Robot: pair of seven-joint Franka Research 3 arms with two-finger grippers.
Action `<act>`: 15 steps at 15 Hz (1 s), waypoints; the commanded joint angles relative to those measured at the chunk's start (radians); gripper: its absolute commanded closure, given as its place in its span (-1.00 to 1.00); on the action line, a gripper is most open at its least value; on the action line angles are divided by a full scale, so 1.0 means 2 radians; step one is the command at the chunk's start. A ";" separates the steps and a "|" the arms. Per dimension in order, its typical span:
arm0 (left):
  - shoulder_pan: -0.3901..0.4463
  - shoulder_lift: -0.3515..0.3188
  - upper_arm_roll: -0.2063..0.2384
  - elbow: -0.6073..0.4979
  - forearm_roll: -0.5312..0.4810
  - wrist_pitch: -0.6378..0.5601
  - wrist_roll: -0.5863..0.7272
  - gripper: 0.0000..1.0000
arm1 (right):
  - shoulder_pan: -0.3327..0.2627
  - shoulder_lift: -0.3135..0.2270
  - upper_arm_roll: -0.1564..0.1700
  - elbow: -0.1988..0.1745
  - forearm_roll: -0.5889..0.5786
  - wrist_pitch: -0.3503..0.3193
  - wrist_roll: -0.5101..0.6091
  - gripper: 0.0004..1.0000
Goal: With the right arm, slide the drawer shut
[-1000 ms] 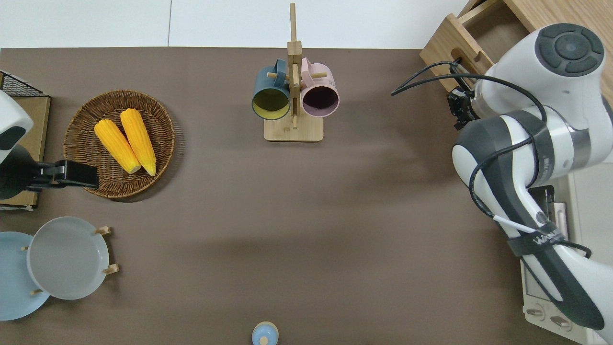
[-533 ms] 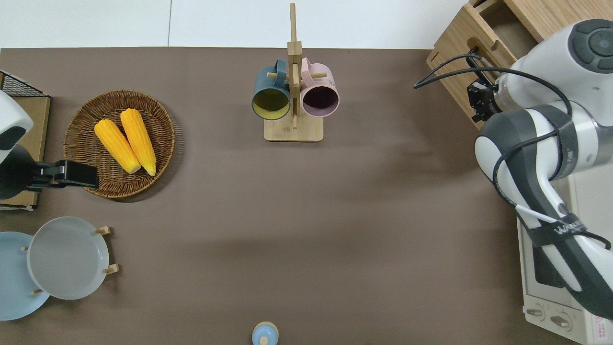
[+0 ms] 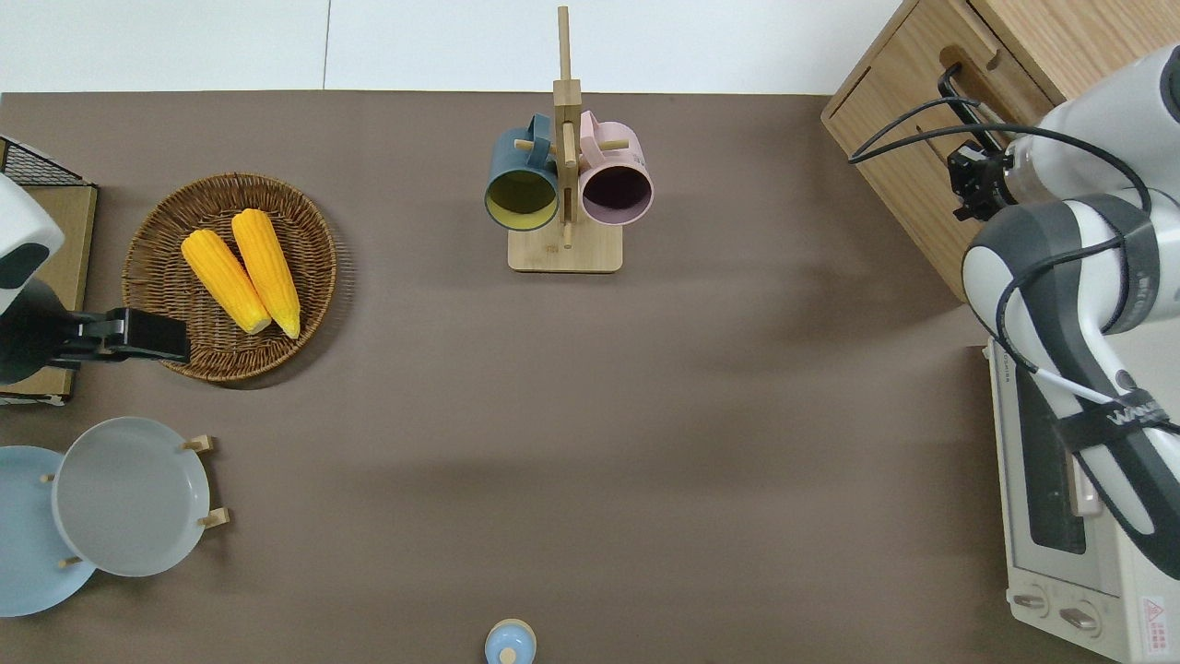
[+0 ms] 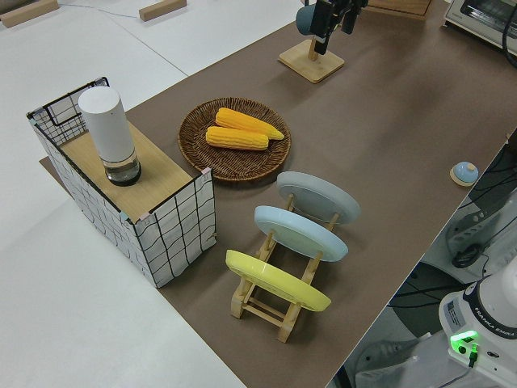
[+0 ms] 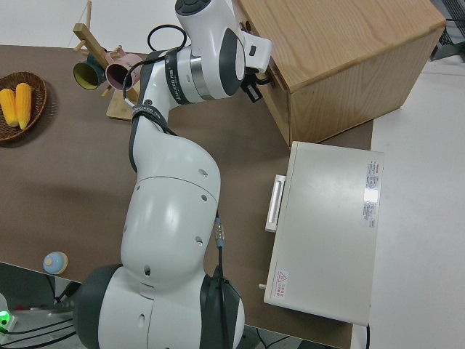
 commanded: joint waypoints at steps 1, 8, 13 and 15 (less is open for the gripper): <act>-0.002 -0.004 0.002 0.000 0.006 -0.002 0.003 -1.00 | -0.020 0.016 0.008 0.018 -0.026 0.013 -0.024 1.00; -0.002 -0.004 0.002 0.000 0.006 -0.002 0.003 -1.00 | -0.037 0.020 0.004 0.021 -0.047 0.029 -0.043 1.00; -0.002 -0.004 0.002 0.000 0.006 -0.002 0.003 -0.99 | -0.038 0.021 -0.003 0.021 -0.050 0.043 -0.053 1.00; -0.002 -0.004 0.001 0.000 0.006 -0.002 0.003 -1.00 | -0.037 0.021 -0.004 0.020 -0.050 0.043 -0.054 1.00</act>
